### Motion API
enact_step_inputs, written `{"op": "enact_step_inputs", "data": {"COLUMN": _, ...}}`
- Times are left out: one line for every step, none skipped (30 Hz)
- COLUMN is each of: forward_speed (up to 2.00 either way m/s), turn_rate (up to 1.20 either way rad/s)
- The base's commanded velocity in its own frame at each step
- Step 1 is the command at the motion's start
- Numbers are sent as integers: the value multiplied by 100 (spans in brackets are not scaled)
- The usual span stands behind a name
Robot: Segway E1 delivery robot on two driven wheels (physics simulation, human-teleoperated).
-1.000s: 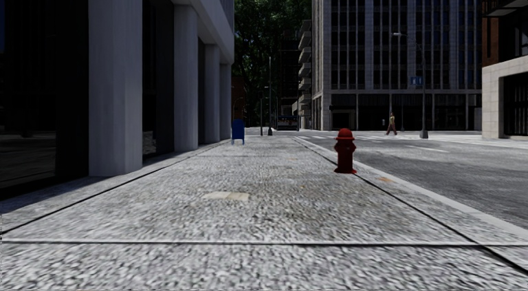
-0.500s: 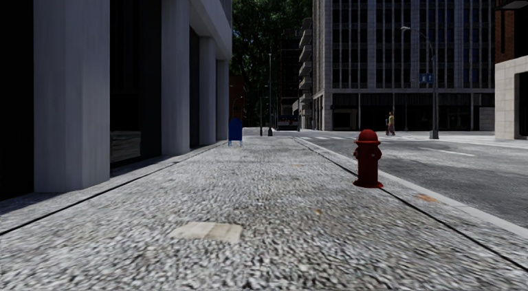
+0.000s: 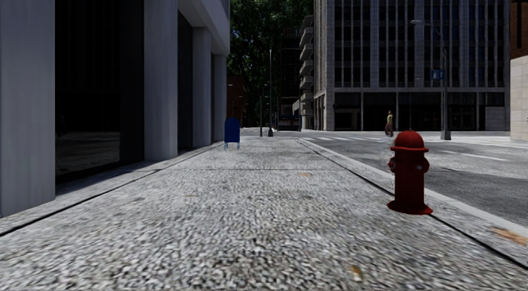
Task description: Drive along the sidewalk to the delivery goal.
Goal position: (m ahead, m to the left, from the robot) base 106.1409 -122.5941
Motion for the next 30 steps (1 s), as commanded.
{"op": "enact_step_inputs", "data": {"forward_speed": 200, "turn_rate": 0}}
{"op": "enact_step_inputs", "data": {"forward_speed": 200, "turn_rate": 0}}
{"op": "enact_step_inputs", "data": {"forward_speed": 200, "turn_rate": 0}}
{"op": "enact_step_inputs", "data": {"forward_speed": 200, "turn_rate": 0}}
{"op": "enact_step_inputs", "data": {"forward_speed": 200, "turn_rate": 0}}
{"op": "enact_step_inputs", "data": {"forward_speed": 200, "turn_rate": 0}}
{"op": "enact_step_inputs", "data": {"forward_speed": 200, "turn_rate": 0}}
{"op": "enact_step_inputs", "data": {"forward_speed": 200, "turn_rate": 0}}
{"op": "enact_step_inputs", "data": {"forward_speed": 200, "turn_rate": 0}}
{"op": "enact_step_inputs", "data": {"forward_speed": 200, "turn_rate": 0}}
{"op": "enact_step_inputs", "data": {"forward_speed": 200, "turn_rate": 0}}
{"op": "enact_step_inputs", "data": {"forward_speed": 200, "turn_rate": 0}}
{"op": "enact_step_inputs", "data": {"forward_speed": 200, "turn_rate": 0}}
{"op": "enact_step_inputs", "data": {"forward_speed": 200, "turn_rate": 0}}
{"op": "enact_step_inputs", "data": {"forward_speed": 200, "turn_rate": 0}}
{"op": "enact_step_inputs", "data": {"forward_speed": 200, "turn_rate": 0}}
{"op": "enact_step_inputs", "data": {"forward_speed": 200, "turn_rate": 0}}
{"op": "enact_step_inputs", "data": {"forward_speed": 200, "turn_rate": 0}}
{"op": "enact_step_inputs", "data": {"forward_speed": 200, "turn_rate": 0}}
{"op": "enact_step_inputs", "data": {"forward_speed": 200, "turn_rate": 0}}
{"op": "enact_step_inputs", "data": {"forward_speed": 200, "turn_rate": 0}}
{"op": "enact_step_inputs", "data": {"forward_speed": 200, "turn_rate": 0}}
{"op": "enact_step_inputs", "data": {"forward_speed": 200, "turn_rate": 0}}
{"op": "enact_step_inputs", "data": {"forward_speed": 200, "turn_rate": 0}}
{"op": "enact_step_inputs", "data": {"forward_speed": 200, "turn_rate": 0}}
{"op": "enact_step_inputs", "data": {"forward_speed": 200, "turn_rate": 0}}
{"op": "enact_step_inputs", "data": {"forward_speed": 200, "turn_rate": 0}}
{"op": "enact_step_inputs", "data": {"forward_speed": 200, "turn_rate": 0}}
{"op": "enact_step_inputs", "data": {"forward_speed": 200, "turn_rate": 0}}
{"op": "enact_step_inputs", "data": {"forward_speed": 200, "turn_rate": 0}}
